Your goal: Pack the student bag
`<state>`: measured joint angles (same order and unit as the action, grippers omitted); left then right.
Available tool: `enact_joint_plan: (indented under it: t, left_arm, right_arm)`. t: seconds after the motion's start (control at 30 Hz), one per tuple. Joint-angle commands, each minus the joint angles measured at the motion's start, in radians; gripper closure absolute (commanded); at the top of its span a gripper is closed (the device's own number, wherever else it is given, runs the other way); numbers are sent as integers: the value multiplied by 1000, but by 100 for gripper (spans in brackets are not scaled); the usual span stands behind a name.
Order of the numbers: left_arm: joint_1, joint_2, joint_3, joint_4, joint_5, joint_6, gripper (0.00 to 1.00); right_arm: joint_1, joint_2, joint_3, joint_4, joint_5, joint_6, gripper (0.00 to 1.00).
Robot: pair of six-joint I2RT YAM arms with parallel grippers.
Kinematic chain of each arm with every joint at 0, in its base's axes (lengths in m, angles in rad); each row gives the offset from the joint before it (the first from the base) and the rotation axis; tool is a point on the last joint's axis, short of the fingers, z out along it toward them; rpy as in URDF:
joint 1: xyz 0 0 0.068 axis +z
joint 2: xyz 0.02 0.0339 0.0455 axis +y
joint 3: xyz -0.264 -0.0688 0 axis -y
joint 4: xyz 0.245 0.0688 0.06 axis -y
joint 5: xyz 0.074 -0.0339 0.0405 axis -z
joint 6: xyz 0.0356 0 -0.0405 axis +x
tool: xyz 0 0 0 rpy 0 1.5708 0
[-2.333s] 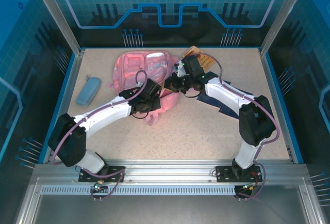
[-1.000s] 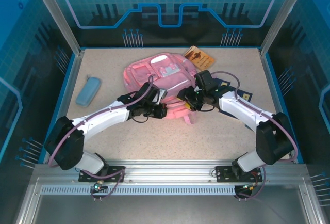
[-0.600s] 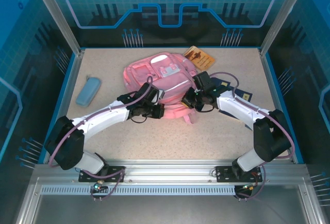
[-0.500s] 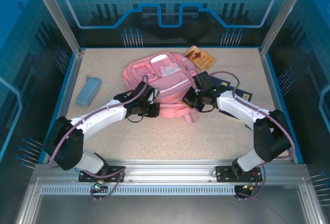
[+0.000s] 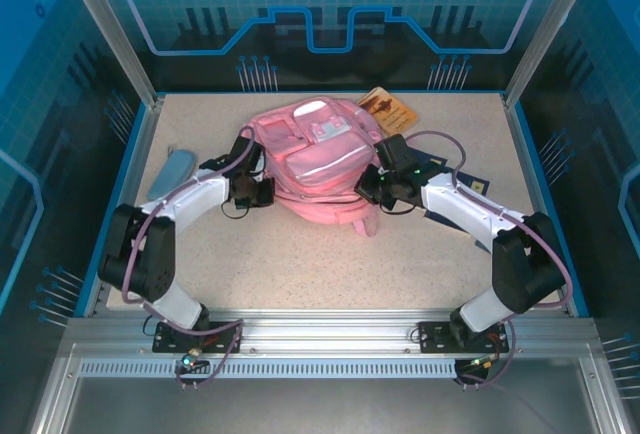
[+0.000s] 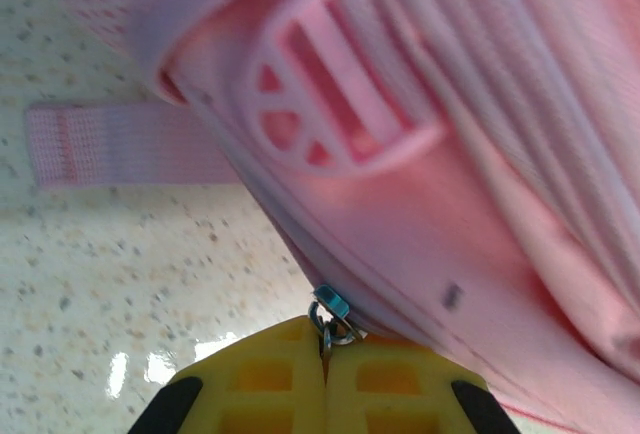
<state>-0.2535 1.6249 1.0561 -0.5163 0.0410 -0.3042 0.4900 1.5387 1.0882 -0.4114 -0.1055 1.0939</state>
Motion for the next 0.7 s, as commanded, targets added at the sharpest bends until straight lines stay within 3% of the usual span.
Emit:
enact_joint_plan:
  t: [0.0,0.13,0.2,0.3,0.37,0.47,0.67]
  left_arm:
    - [84,51,65,15,-172,14,100]
    - [107,105,120,9,-197,9,96]
    - [112,112,134,7,-219,4,94]
    - [126,111,151,-6,-242,-8,90]
    - [138,110,159,-16,-255,-10,87]
    - [161,112,177,-36,-261,-3,79]
    - [210,130,235,-44,-262,7,70]
  right_arm:
    - [-31,8,19,-37,66,-36,98]
    - [-20,38,17,18,-14,-43,94]
    - [-7,63,33,21,-57,-60,79]
    - [5,78,49,-3,-70,-99,46]
    - [4,72,58,-35,-52,-139,33]
    - [-13,46,75,-96,11,-206,26]
    - [-107,16,88,-180,170,-314,24]
